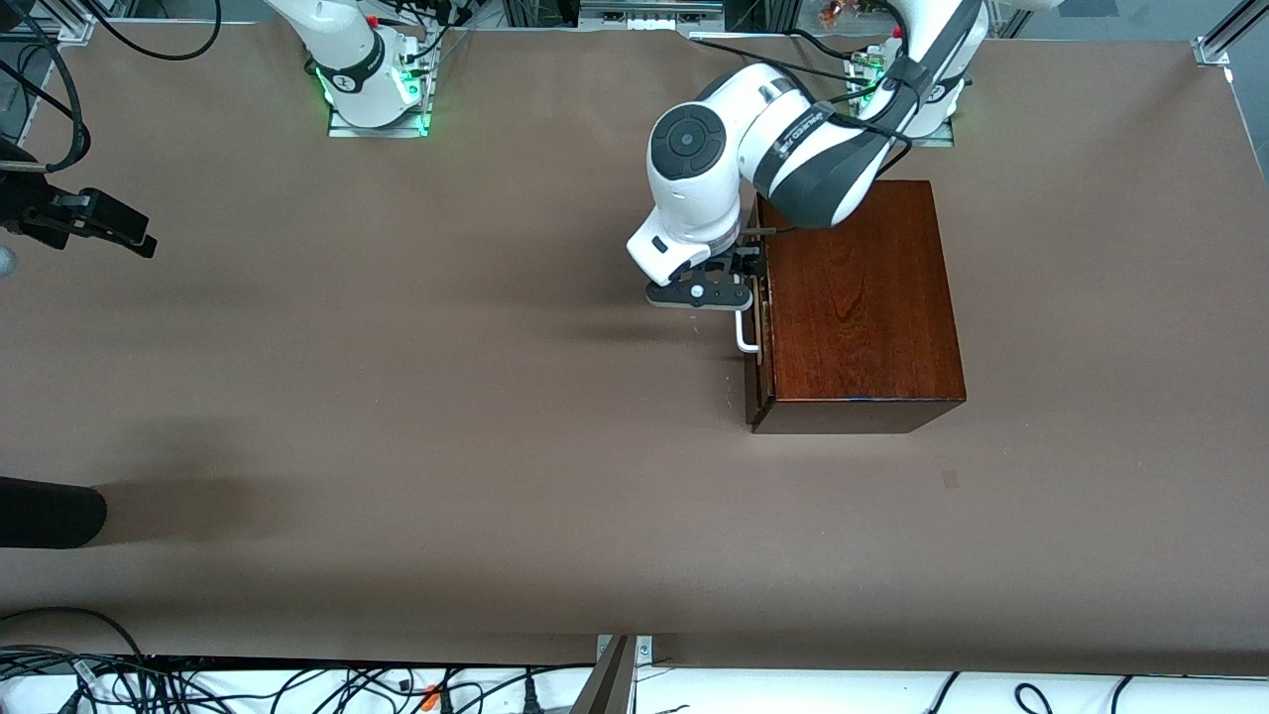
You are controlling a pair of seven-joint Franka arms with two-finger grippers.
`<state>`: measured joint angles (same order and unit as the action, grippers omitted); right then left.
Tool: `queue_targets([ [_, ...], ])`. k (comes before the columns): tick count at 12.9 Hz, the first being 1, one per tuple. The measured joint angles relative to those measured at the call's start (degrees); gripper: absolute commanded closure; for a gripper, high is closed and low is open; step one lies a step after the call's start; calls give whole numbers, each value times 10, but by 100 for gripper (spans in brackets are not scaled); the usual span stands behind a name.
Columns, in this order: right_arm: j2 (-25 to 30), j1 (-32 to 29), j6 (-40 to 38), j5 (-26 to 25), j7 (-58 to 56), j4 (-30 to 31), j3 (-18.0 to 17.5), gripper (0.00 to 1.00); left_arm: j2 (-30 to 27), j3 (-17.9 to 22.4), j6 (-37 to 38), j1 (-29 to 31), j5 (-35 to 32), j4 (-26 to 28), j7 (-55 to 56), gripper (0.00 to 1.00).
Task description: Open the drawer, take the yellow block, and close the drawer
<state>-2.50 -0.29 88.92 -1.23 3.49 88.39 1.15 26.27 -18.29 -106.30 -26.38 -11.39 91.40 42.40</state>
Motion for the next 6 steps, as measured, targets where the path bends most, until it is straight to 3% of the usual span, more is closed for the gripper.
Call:
queue_targets([
  [6,0,0,0,0,0,0,0,0,2,1,-31,0,-40,52,20,0],
])
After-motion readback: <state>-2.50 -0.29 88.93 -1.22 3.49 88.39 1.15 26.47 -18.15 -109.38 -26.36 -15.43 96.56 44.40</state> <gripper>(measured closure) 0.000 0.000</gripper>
